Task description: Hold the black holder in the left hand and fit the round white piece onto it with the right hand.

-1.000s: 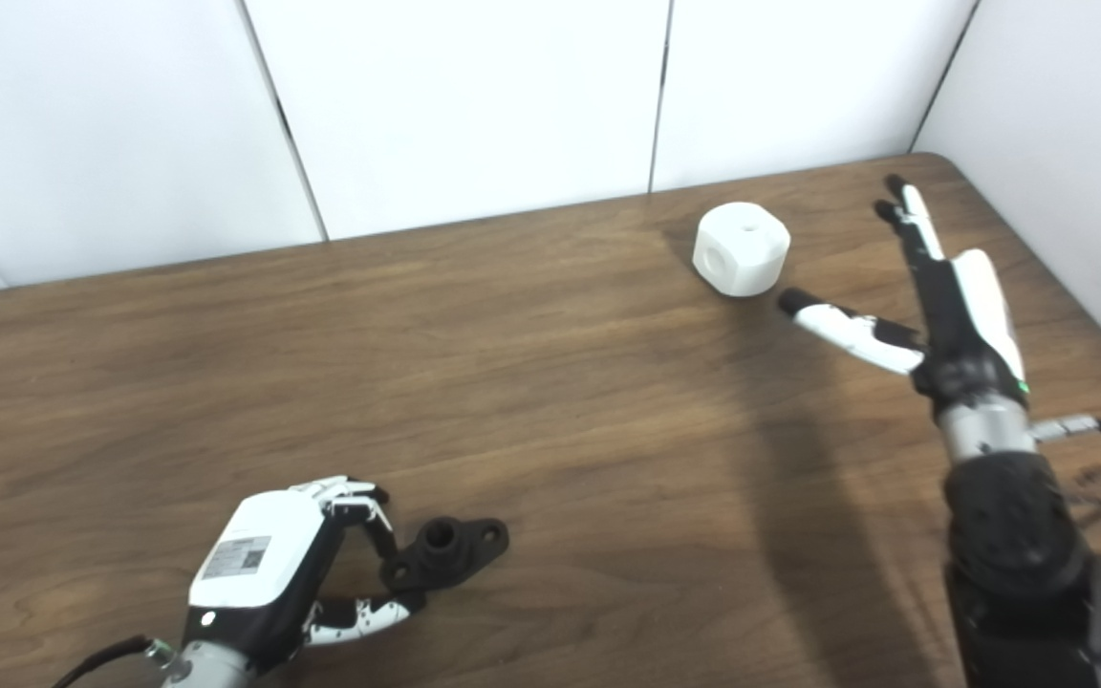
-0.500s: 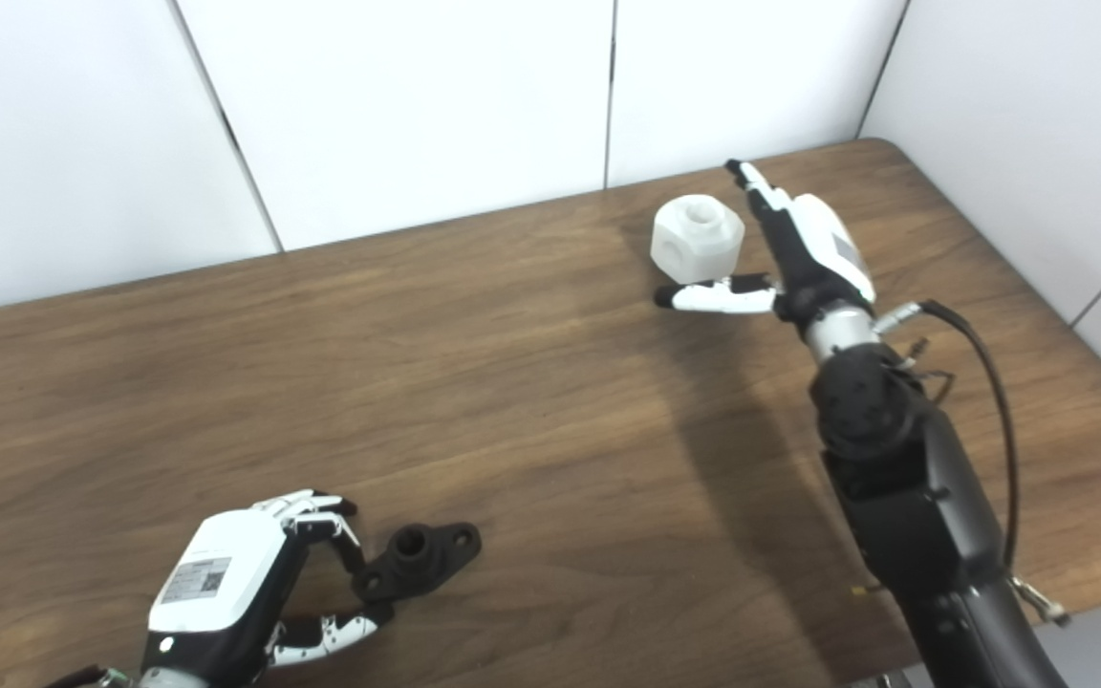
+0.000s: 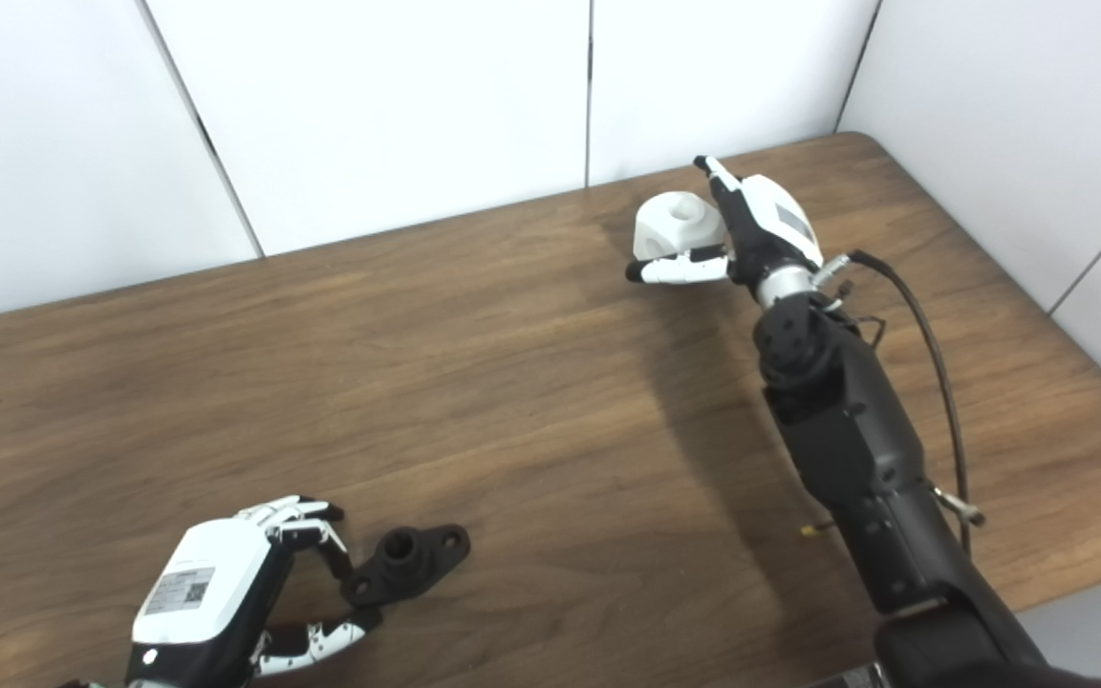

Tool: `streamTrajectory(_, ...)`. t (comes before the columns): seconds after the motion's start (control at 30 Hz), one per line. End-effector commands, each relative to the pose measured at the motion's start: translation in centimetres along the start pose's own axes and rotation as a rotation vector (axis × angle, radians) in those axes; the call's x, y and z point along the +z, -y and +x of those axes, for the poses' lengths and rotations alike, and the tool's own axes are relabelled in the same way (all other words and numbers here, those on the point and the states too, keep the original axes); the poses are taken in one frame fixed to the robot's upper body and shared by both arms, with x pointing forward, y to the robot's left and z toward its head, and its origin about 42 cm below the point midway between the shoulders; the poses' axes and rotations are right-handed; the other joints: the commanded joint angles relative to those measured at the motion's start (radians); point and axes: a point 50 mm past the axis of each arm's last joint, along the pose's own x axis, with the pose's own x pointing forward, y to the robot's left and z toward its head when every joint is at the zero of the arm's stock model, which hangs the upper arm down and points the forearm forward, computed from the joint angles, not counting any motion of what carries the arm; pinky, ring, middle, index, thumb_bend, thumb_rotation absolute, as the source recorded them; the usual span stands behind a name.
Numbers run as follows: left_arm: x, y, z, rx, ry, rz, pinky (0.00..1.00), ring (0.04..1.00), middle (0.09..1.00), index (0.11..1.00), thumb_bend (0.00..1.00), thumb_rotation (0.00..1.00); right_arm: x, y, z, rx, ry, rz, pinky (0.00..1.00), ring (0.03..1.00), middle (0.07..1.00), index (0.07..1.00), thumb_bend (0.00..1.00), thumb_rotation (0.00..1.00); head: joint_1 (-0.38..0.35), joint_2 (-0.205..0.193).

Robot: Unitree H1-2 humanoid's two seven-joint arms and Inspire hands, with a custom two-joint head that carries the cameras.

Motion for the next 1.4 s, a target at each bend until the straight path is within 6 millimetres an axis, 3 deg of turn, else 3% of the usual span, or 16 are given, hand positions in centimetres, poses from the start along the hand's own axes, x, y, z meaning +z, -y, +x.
streamTrajectory(0.0,-2.7,3.5,-1.6,-0.203,-0.119,0.004,0.83,0.845,0.783,0.488,0.52,0.05,1.8,2.3,1.3,-0.081,0.039,-0.011,1.00,1.000,0.966,0.959,0.90,0.46,0.010,-0.002)
streamTrajectory(0.4,-2.7,3.8,-1.9,-0.196,-0.110,0.011,0.83,0.838,0.777,0.487,0.52,0.05,2.3,2.1,3.1,-0.096,-0.002,-0.016,1.00,1.000,0.965,0.941,0.86,0.42,0.012,-0.018)
streamTrajectory(1.37,-2.7,3.4,-2.2,-0.186,-0.121,0.001,0.83,0.843,0.781,0.488,0.52,0.05,0.6,1.1,3.0,-0.179,-0.076,-0.080,1.00,0.980,0.922,0.844,0.82,0.38,0.006,-0.012)
